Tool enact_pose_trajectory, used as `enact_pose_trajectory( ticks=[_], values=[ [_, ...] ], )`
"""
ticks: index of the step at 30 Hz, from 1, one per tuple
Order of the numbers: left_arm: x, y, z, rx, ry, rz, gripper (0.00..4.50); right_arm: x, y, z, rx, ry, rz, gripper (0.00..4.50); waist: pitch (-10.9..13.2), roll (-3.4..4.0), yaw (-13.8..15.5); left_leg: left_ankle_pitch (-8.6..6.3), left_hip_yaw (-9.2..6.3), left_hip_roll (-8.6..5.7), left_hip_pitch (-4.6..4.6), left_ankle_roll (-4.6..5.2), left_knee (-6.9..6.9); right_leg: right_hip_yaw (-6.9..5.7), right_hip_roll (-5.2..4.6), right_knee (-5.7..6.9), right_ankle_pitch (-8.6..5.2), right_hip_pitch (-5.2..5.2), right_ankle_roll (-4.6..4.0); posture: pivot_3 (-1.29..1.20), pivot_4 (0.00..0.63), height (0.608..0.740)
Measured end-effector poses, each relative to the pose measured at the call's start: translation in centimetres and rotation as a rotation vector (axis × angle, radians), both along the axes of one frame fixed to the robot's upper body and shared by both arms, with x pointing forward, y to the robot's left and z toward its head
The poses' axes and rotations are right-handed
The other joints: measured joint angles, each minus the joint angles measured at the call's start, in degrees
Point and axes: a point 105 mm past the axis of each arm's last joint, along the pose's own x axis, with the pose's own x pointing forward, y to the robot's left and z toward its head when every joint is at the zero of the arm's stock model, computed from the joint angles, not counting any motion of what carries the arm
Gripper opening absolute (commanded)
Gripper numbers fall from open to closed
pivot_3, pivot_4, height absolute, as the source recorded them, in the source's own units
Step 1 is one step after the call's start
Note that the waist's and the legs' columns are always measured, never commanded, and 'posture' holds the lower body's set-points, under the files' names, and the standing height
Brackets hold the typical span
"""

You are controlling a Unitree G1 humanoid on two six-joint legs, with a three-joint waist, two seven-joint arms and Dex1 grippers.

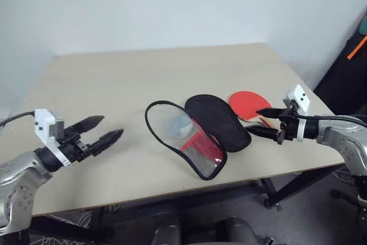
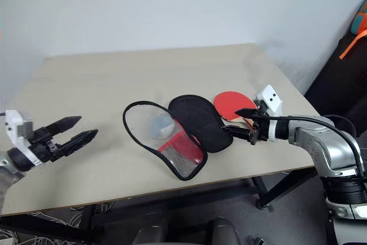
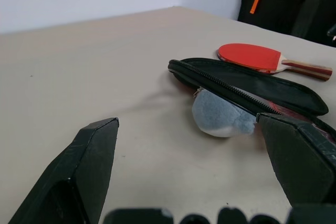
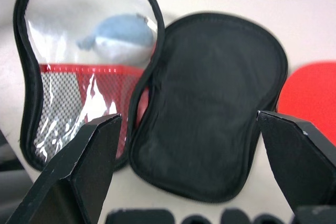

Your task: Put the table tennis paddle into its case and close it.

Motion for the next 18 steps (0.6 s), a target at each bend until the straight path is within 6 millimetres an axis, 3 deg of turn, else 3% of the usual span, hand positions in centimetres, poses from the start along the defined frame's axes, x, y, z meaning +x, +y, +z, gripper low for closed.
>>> enact_pose_trajectory(
  ticks=[9,18],
  values=[
    [-0.8,-1.2,-0.8,-0.003,0.031,-0.01,4.5,-1.0,1.4,-0.5,0.039,0.071,0.004,4.46,0.03,0.0,-0.23,-0.05,-0.02,0.03,0.01,0.05,0.0,-0.01,0.02,0.01,0.0,-0.03,0.0,0.0,0.0,0.706],
    [0.6,-2.7,0.1,-0.018,-0.015,-0.072,4.5,-0.1,-0.8,0.6,0.014,0.028,-0.092,4.46,0.04,-0.02,0.35,-0.04,-0.04,-0.02,-0.03,0.04,0.0,-0.02,0.02,0.0,0.0,0.04,0.0,0.0,0.0,0.706]
  ],
)
